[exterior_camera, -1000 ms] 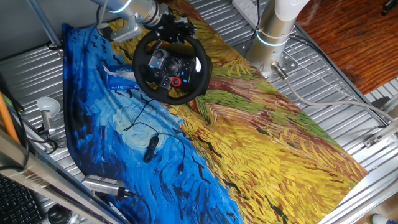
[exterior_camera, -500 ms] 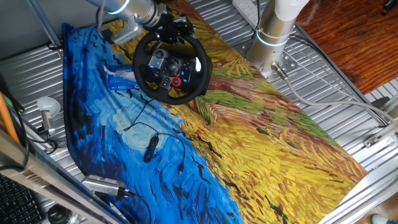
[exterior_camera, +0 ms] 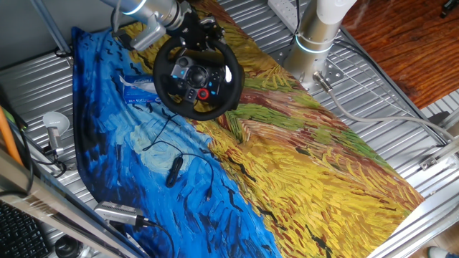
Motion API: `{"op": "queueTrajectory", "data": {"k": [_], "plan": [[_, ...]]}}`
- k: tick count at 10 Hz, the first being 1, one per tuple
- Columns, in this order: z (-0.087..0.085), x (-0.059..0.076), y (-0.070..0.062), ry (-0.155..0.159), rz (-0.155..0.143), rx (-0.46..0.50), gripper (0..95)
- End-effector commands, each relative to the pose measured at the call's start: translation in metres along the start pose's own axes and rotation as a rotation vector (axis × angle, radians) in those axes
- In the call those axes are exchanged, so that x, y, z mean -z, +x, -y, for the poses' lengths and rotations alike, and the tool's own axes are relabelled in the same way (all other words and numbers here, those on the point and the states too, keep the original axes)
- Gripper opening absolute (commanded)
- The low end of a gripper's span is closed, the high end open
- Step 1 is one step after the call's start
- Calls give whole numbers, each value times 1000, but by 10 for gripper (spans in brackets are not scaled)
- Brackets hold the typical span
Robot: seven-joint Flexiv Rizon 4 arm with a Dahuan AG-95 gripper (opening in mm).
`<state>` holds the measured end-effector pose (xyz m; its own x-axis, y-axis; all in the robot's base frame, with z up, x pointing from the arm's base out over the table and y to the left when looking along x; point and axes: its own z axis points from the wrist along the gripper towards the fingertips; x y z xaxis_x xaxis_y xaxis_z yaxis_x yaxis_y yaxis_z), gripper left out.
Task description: Rotate the steering wheel 90 degrees clockwise
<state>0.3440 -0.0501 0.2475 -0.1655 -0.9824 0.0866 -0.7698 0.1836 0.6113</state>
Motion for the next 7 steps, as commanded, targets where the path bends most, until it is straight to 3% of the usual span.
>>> {"op": "queueTrajectory", "data": {"k": [1,4,7], "plan": [[3,0,0,-24,12,-14,0],[3,0,-1,-31,30,-48,0],[4,-1,-3,-25,29,-56,0]]}}
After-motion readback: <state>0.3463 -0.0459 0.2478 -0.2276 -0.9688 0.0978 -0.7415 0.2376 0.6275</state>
